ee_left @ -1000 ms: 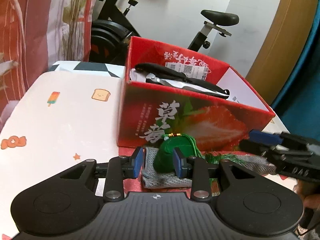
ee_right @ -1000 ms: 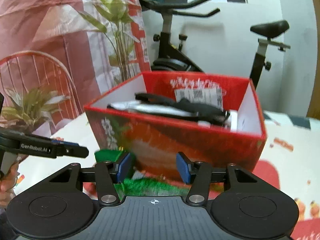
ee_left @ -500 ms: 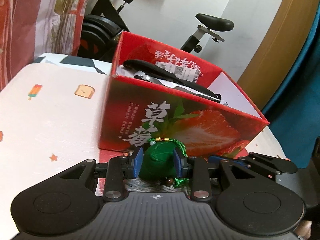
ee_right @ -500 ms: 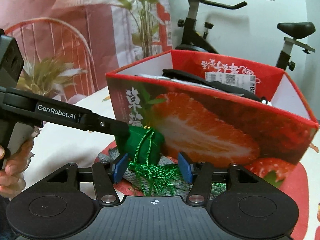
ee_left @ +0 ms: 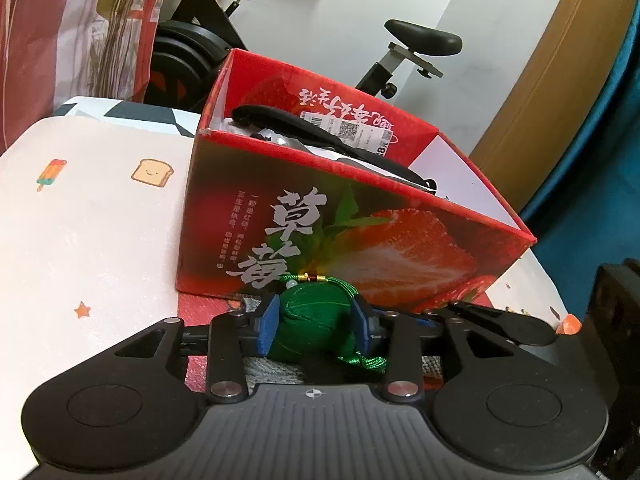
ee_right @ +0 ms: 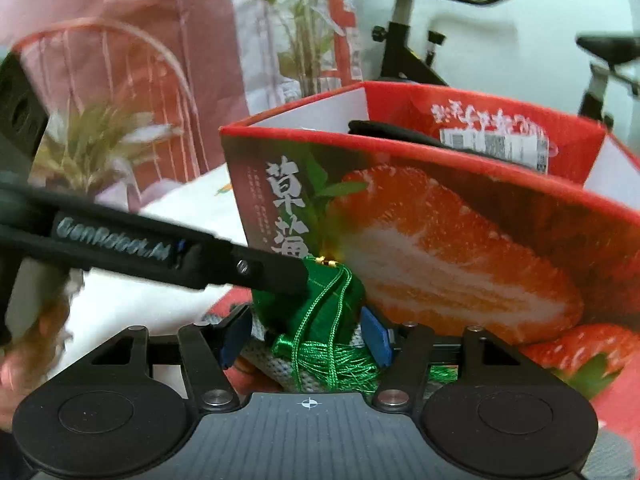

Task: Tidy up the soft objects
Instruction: 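Move the left tool down and close it on the green tasselled pouch, then lift the green pouch with the left tool while the right tool pinches it too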

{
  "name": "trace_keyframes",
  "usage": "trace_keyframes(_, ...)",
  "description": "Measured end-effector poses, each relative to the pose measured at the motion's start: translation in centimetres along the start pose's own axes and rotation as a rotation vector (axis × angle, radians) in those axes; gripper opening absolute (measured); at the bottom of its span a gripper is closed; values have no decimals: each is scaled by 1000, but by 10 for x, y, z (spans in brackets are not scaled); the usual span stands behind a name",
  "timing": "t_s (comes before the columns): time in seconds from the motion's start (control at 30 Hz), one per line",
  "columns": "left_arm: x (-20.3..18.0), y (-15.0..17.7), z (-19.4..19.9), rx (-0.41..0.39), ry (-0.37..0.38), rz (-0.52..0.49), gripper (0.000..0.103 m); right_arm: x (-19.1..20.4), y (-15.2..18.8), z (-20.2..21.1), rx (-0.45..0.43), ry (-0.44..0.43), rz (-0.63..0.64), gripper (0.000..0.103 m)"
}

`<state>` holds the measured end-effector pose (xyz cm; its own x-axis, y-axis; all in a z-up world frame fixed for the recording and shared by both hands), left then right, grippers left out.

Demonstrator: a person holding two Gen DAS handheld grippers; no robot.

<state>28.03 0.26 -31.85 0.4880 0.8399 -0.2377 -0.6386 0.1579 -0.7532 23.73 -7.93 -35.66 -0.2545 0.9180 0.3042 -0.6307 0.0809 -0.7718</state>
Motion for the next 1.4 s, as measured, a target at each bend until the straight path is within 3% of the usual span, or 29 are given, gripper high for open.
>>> trace_keyframes(0.1, -1, 2, -1, -4, -1, 4, 40, -5, 1, -2, 4, -21, -60, 52)
trace_keyframes(0.3, -7, 3, 1, -10, -30, 34, 45, -5, 5, 4, -18, -13, -52, 44)
trace_keyframes(0.87, -32, 9, 33, -42, -67, 44, 45, 7, 7, 46, -91, -13, 3, 43)
trace_keyframes(1.27, -63, -15, 67, -119, -62, -6, 45, 12, -16, 92, -220, -36, 33, 43)
trace_keyframes(1.4, -69, -31, 77, -148, -31, 19, 45, 11, -34, 110, -266, -41, 50, 41)
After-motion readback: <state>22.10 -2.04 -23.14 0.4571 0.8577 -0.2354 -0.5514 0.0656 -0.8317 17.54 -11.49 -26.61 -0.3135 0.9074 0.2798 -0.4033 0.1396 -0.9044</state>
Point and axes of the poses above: each gripper's, at about its wrist camera, not at the fingertips, and z roughly against the way its jaws point, x to its left, y to its underside, the point moved 7 cm from there along -z, roughly the way its jaws point, and after that the axes turned 8 degrees about -z, right-handed, at the moved point
